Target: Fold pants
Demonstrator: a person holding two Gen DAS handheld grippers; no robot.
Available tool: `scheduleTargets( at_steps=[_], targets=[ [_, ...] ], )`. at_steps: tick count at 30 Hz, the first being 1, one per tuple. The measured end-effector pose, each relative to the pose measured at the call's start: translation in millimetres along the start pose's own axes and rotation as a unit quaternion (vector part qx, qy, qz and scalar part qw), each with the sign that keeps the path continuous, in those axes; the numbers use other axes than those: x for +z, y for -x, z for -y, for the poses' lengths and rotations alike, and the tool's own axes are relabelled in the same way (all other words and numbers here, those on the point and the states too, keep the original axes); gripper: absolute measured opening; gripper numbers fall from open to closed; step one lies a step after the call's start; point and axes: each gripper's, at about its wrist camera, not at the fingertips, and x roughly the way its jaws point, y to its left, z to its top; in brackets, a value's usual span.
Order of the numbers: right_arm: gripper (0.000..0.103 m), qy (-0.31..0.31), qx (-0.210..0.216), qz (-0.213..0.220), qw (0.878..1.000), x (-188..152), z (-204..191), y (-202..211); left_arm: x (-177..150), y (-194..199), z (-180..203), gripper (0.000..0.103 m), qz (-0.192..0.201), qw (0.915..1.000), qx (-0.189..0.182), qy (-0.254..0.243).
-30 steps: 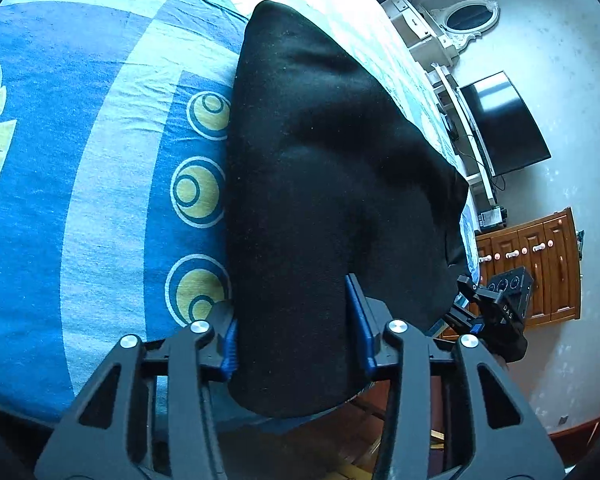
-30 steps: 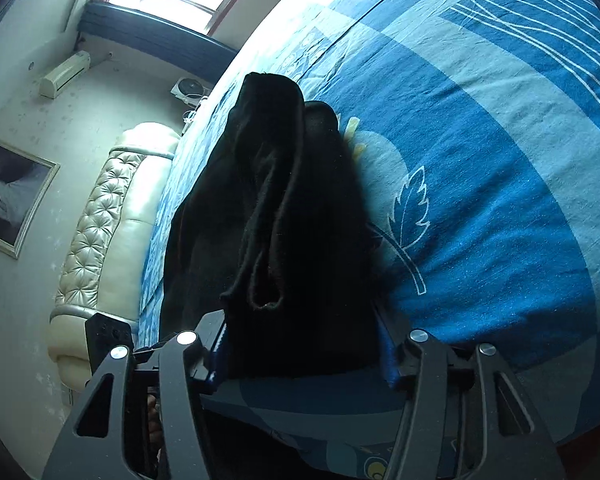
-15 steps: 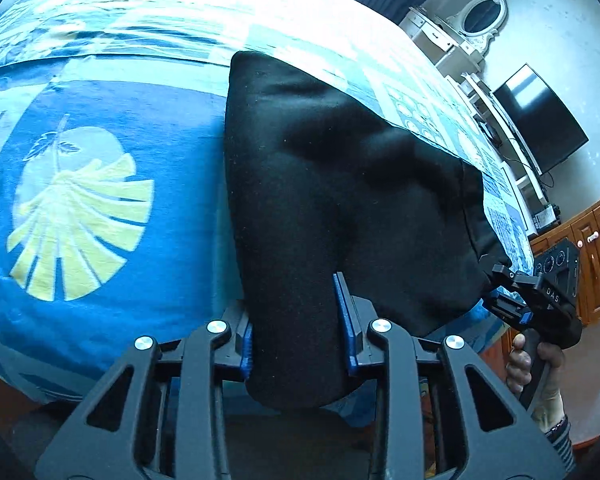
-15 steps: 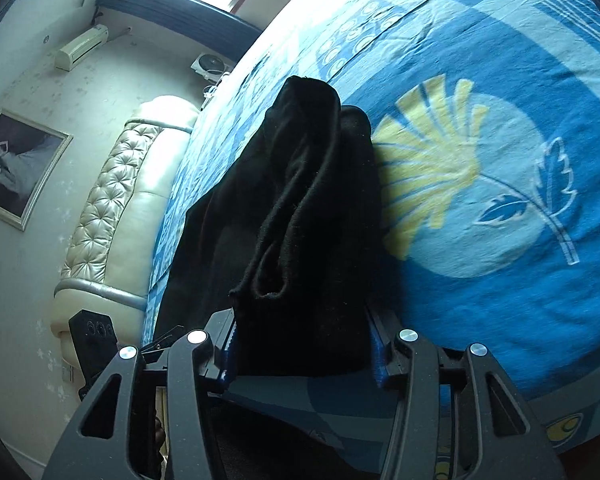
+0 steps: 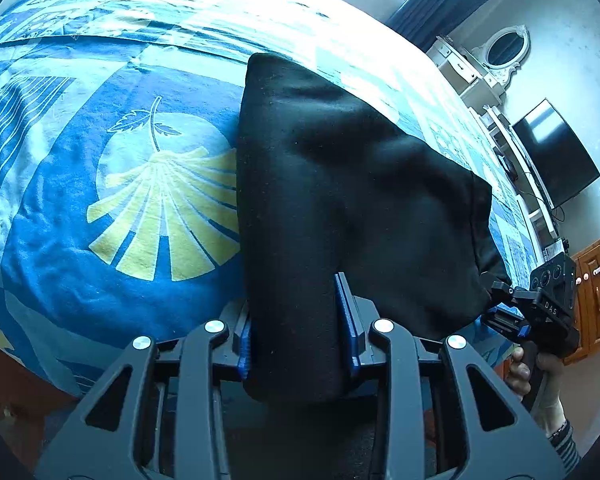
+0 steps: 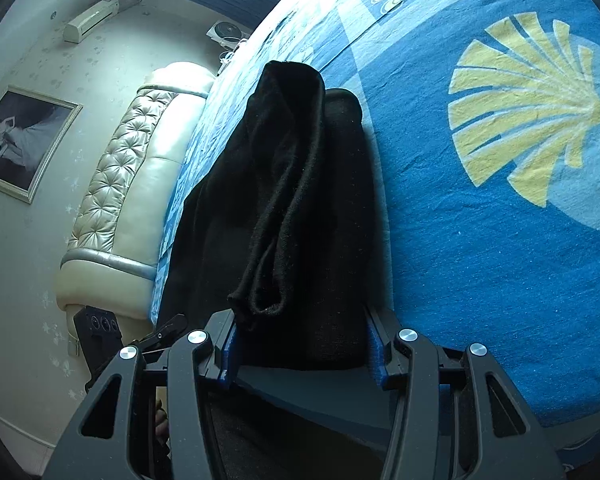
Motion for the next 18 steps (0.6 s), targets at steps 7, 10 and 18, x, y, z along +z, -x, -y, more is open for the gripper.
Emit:
scheduleTargets(
  at_steps=[7, 10, 18],
  targets=[
    [0.049, -0.001, -0.002, 0.002, 1.0, 0.4, -10.7, -7.1, 0.6, -0.8, -2.2, 0.034, 0.001, 1.0, -0.006, 0.005],
    [0.049, -0.002, -0.002, 0.004, 1.0, -0.6, -13.6, -8.9, -1.0, -0.4, -3.3, 0.035, 0.002, 1.0, -0.006, 0.004],
    [0.049, -0.002, -0.001, 0.003, 1.0, -0.1, -14.3, -8.4, -2.4, -1.4, -5.2, 0.036, 0.002, 1.0, -0.005, 0.004]
  ],
)
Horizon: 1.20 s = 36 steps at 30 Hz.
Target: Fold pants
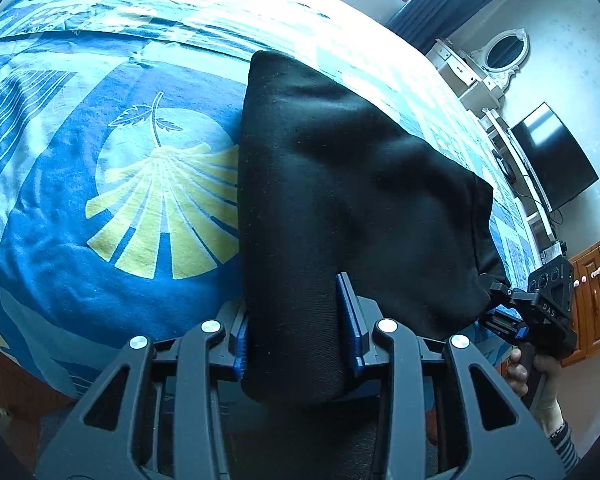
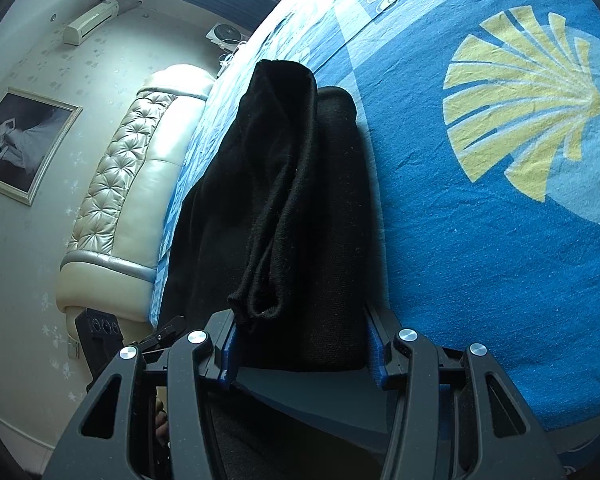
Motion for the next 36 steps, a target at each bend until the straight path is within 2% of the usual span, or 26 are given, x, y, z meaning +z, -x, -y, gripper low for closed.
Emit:
scheduleTargets(
  at_steps=[12, 14, 17, 19, 22, 26, 29, 32, 33, 36],
  targets=[
    [0.049, -0.001, 0.004, -0.001, 1.0, 0.2, -1.4, -1.1, -0.1, -3.0, 2.0, 0.041, 0.003, 0.9999, 0.011, -0.01],
    [0.051, -0.007, 0.012, -0.002, 1.0, 1.1, -0.6, -0.5, -1.1, -2.4, 2.9, 0.053, 0.008, 0.9997, 0.017, -0.016],
    [0.06, -0.015, 0.028, -0.005, 0.999, 2.8, -0.7, 1.1, -3.1, 1.1, 0.2, 0.07, 0.02, 0.9996, 0.014, -0.017],
    [0.068, -0.01, 0.023, -0.015, 1.0, 4.7, -5.0, 2.6, -3.4, 7.1, -3.2, 0.071, 0.026, 0.9996, -0.001, -0.009],
    [0.075, 0.011, -0.011, -0.008, 1.0, 9.4, -12.9, 11.5, 2.1, 23.2, -8.1, 0.077, 0.047, 0.9986, -0.024, 0.001],
    [0.078, 0.004, -0.012, 0.012, 1.0, 28.2, -8.8, 18.2, 23.6, 34.8, -10.5, 0.084, 0.069, 0.9967, -0.044, 0.003],
    [0.078, -0.011, 0.008, 0.027, 1.0, 50.4, -4.8, 12.1, 49.0, 21.9, -16.6, 0.086, 0.053, 0.9959, -0.072, 0.013],
    [0.078, -0.023, 0.032, 0.038, 0.998, 74.7, -4.4, -1.0, 78.6, -9.0, -28.0, 0.087, 0.004, 0.9925, -0.117, 0.036],
    [0.078, -0.028, 0.039, 0.04, 0.998, 83.0, -2.9, -5.5, 87.3, -19.5, -31.4, 0.087, -0.008, 0.9916, -0.123, 0.039],
    [0.078, -0.031, 0.038, 0.039, 0.998, 102.7, -5.2, -23.0, 110.3, -47.6, -40.8, 0.087, -0.03, 0.9927, -0.106, 0.048]
  ],
)
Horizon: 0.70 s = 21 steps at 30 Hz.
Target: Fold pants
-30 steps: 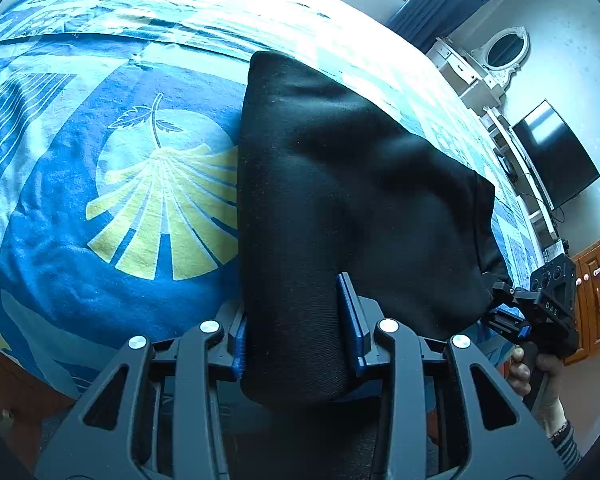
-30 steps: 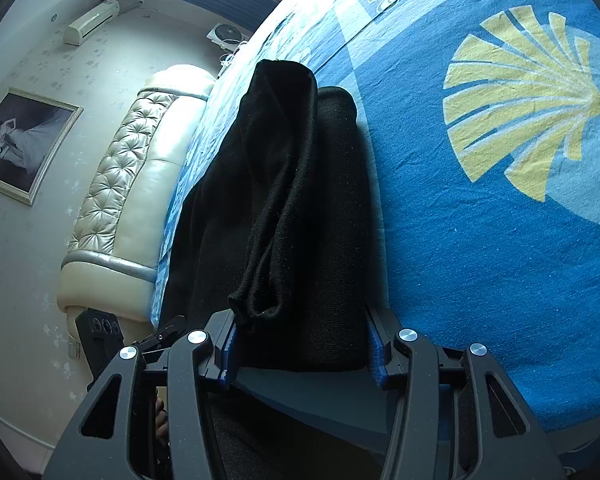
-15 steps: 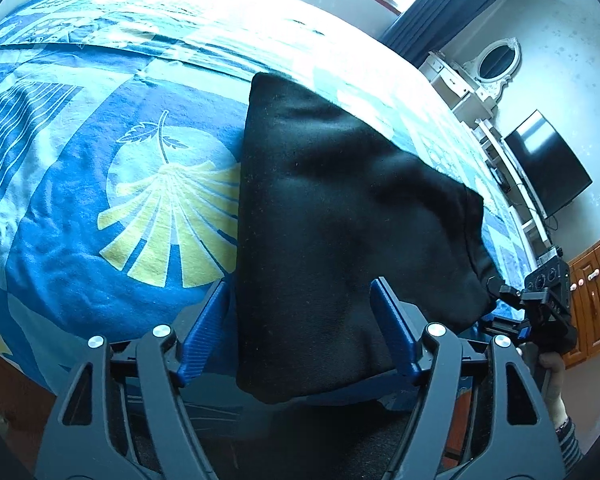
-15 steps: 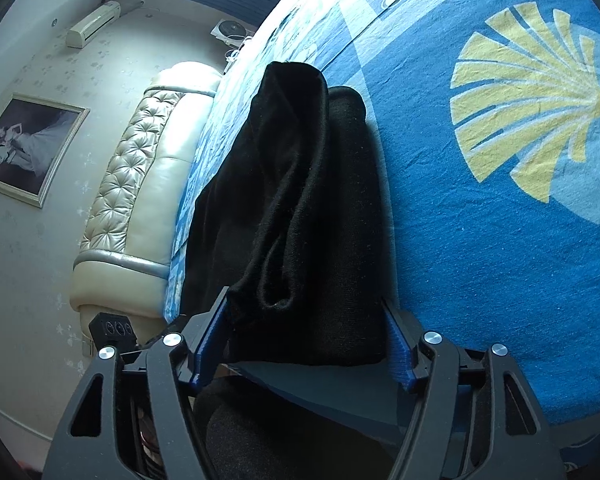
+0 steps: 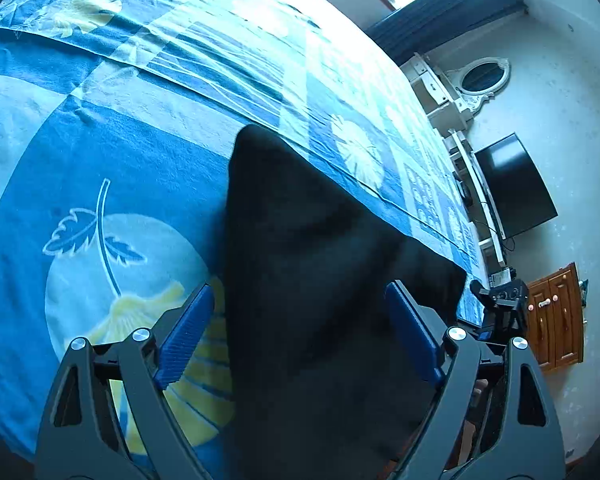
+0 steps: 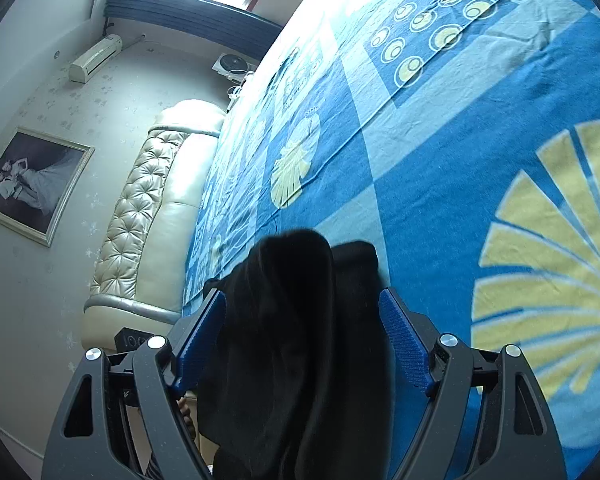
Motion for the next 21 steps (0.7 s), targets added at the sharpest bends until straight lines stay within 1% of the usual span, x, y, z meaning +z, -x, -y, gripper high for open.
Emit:
scheduleTargets(
  at_steps=[1, 3, 5, 6, 7, 8, 9, 10, 11, 12, 14, 16, 19, 21],
  targets=[
    [0.078, 0.0, -0.007, -0.003, 1.0, 4.6, -1.4, -6.7, 7.2, -7.7, -4.1, 0.087, -0.007, 1.0, 0.0, 0.004],
    [0.078, -0.003, -0.009, -0.012, 1.0, 9.5, 0.9, -19.0, 16.6, -21.7, -11.5, 0.087, -0.024, 0.9995, -0.012, 0.014],
    [0.078, 0.013, -0.01, -0.022, 1.0, 7.7, -4.5, -30.0, 22.3, -32.6, -16.8, 0.087, -0.037, 0.9988, -0.022, 0.022],
    [0.072, 0.029, -0.023, -0.027, 0.999, 6.5, -9.6, -34.9, 24.5, -34.9, -15.9, 0.083, -0.037, 0.9989, -0.025, 0.014],
    [0.056, 0.039, -0.034, -0.033, 0.998, 4.7, -12.1, -38.5, 26.3, -37.3, -12.9, 0.06, -0.039, 0.999, -0.02, -0.002],
    [0.053, 0.04, -0.036, -0.037, 0.998, 4.0, -13.0, -41.3, 27.4, -41.2, -10.4, 0.042, -0.051, 0.9983, -0.022, -0.016],
    [0.049, 0.038, -0.033, -0.032, 0.998, 3.2, -13.0, -39.5, 28.7, -42.2, -8.2, 0.04, -0.051, 0.9983, -0.017, -0.022],
    [0.046, 0.042, -0.03, -0.028, 0.998, 2.4, -16.0, -38.7, 29.1, -41.0, -5.3, 0.032, -0.048, 0.9983, -0.016, -0.029],
    [0.045, 0.048, -0.029, -0.023, 0.998, 1.5, -19.3, -37.1, 30.5, -39.2, -1.1, 0.029, -0.045, 0.9982, -0.01, -0.039],
    [0.044, 0.053, -0.027, -0.018, 0.998, 1.7, -24.0, -36.7, 32.3, -36.9, 1.8, 0.027, -0.043, 0.9981, -0.005, -0.045],
    [0.042, 0.058, -0.016, -0.009, 0.998, 5.4, -29.6, -36.4, 39.5, -31.0, 3.8, 0.024, -0.034, 0.9986, -0.006, -0.04],
    [0.04, 0.063, -0.003, -0.003, 0.998, 12.3, -37.0, -41.6, 49.9, -24.7, 4.2, 0.023, -0.021, 0.9991, -0.001, -0.036],
    [0.039, 0.071, 0.011, 0.0, 0.997, 27.1, -49.6, -59.8, 72.5, -12.3, 6.2, 0.023, 0.002, 0.9987, 0.019, -0.047],
    [0.039, 0.075, 0.022, 0.003, 0.997, 37.3, -59.6, -74.5, 91.2, -7.7, 8.0, 0.023, 0.013, 0.9969, 0.039, -0.067]
  ],
)
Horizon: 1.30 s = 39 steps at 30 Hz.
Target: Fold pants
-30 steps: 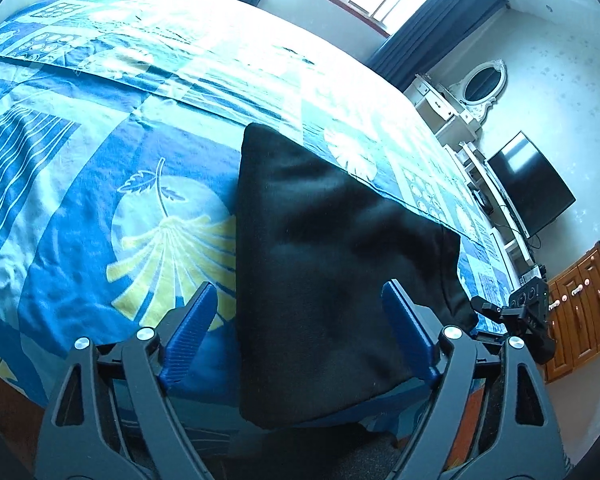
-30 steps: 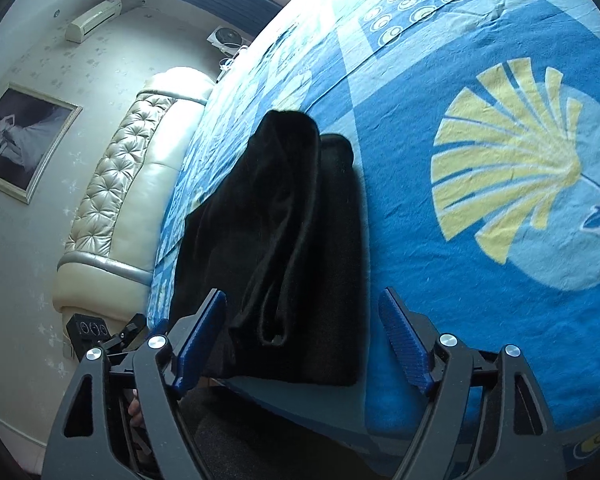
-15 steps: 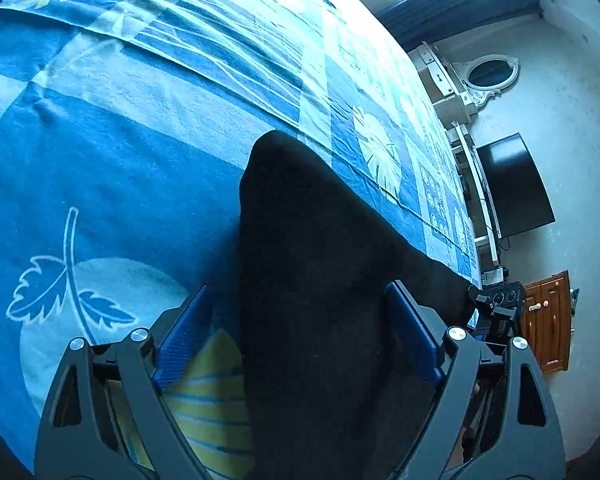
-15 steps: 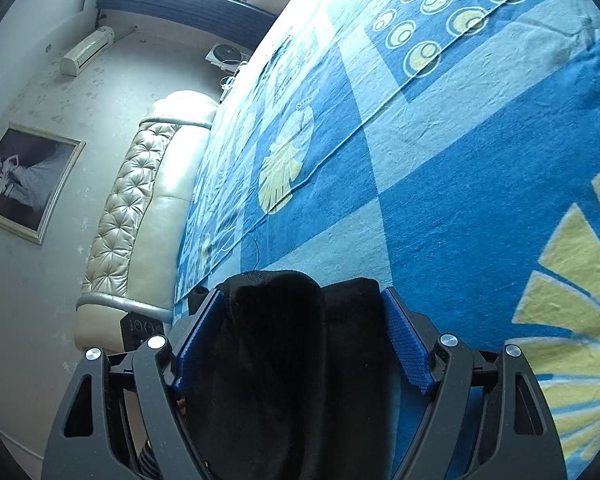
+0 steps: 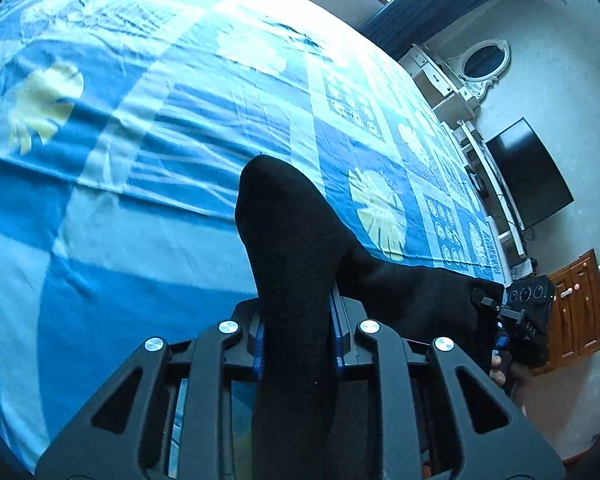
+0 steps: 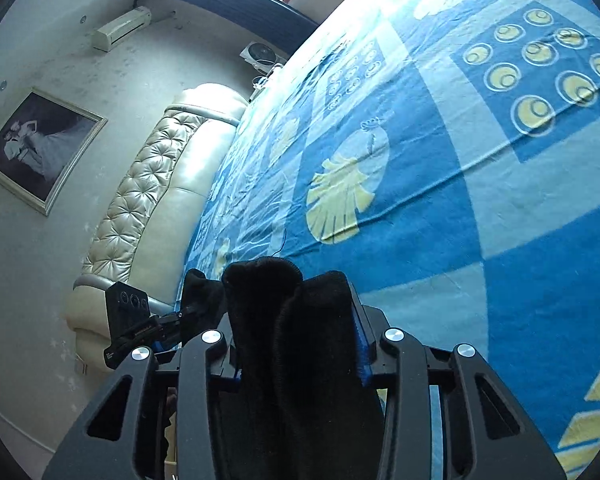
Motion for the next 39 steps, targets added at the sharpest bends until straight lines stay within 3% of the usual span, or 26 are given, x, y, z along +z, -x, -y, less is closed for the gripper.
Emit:
scheduleTargets(
  at_steps=[4, 7, 10, 17, 19, 21, 23, 24, 27, 33, 39],
  targets=[
    [0.039, -0.001, 0.004, 0.001, 1.0, 20.7, -1.2, -34.6, 29.4, -4.8, -12.1, 0.023, 0.004, 0.999, 0.036, -0.026],
    [0.039, -0.027, -0.022, -0.015, 0.999, 27.6, 18.1, -56.9, 39.0, -29.7, -38.0, 0.024, -0.027, 0.9984, 0.049, 0.0],
    [0.039, -0.068, -0.015, -0.028, 0.997, 25.5, 44.8, -63.4, 35.2, -38.7, -58.4, 0.026, -0.029, 0.9988, 0.027, 0.027],
    [0.039, -0.068, -0.006, -0.027, 0.997, 23.2, 49.3, -61.9, 27.9, -41.3, -67.8, 0.032, -0.017, 0.9989, 0.007, 0.043],
    [0.044, -0.07, -0.006, -0.029, 0.997, 23.8, 46.6, -61.1, 26.8, -37.4, -66.8, 0.037, -0.017, 0.9988, 0.002, 0.046],
    [0.054, -0.073, -0.007, -0.034, 0.997, 23.0, 40.2, -55.5, 22.3, -27.7, -62.5, 0.048, -0.01, 0.9992, 0.006, 0.038],
    [0.067, -0.082, 0.001, -0.027, 0.996, 17.1, 35.3, -41.8, 11.8, -15.1, -61.8, 0.072, -0.01, 0.999, -0.008, 0.042],
    [0.073, -0.084, 0.007, -0.022, 0.996, 12.6, 33.2, -33.5, 2.5, -5.3, -62.5, 0.075, -0.005, 0.9987, -0.024, 0.046],
    [0.076, -0.086, 0.004, -0.018, 0.996, -8.3, 33.0, -7.6, -32.0, 20.1, -66.8, 0.089, 0.01, 0.9978, -0.034, 0.056],
    [0.077, -0.108, 0.009, -0.02, 0.994, -56.9, 39.4, 30.7, -102.3, 46.2, -79.5, 0.092, -0.006, 0.9943, -0.054, 0.092],
    [0.08, -0.117, 0.01, -0.01, 0.993, -81.1, 36.2, 41.0, -125.5, 56.4, -71.0, 0.095, -0.001, 0.9937, -0.062, 0.093]
  ],
)
